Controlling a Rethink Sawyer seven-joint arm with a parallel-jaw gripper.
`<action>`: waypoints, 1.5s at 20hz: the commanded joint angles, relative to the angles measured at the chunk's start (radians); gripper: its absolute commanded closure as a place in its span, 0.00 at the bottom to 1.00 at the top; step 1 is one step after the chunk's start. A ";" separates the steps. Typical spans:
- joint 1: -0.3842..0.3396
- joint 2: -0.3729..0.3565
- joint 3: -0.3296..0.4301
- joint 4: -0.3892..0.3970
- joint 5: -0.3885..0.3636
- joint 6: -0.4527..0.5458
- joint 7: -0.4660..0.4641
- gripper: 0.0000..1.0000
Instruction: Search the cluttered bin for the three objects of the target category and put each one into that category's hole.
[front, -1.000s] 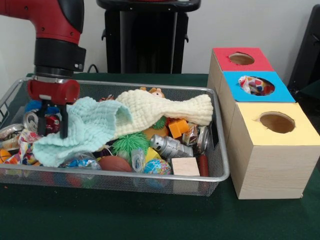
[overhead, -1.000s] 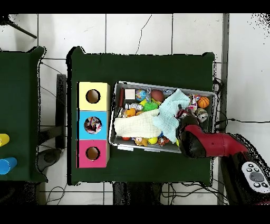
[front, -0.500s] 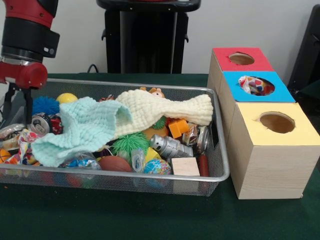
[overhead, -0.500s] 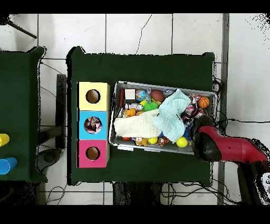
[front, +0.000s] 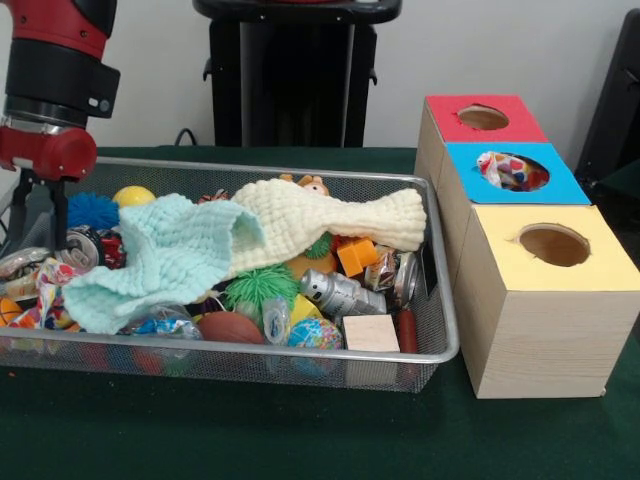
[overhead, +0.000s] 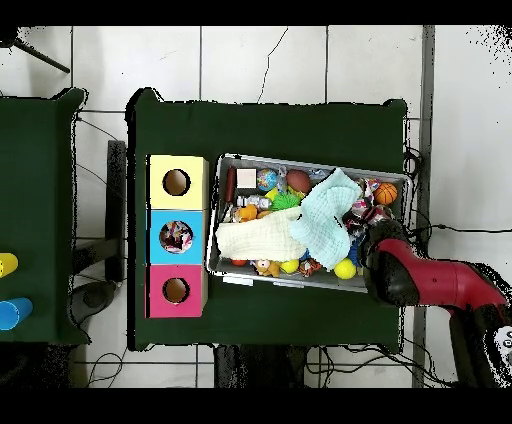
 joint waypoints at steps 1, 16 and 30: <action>0.003 0.028 0.083 0.009 -0.008 0.054 -0.014 0.00; -0.050 0.105 0.144 -0.100 -0.033 0.114 -0.087 0.00; -0.038 0.178 0.135 -0.148 -0.051 0.062 -0.063 0.00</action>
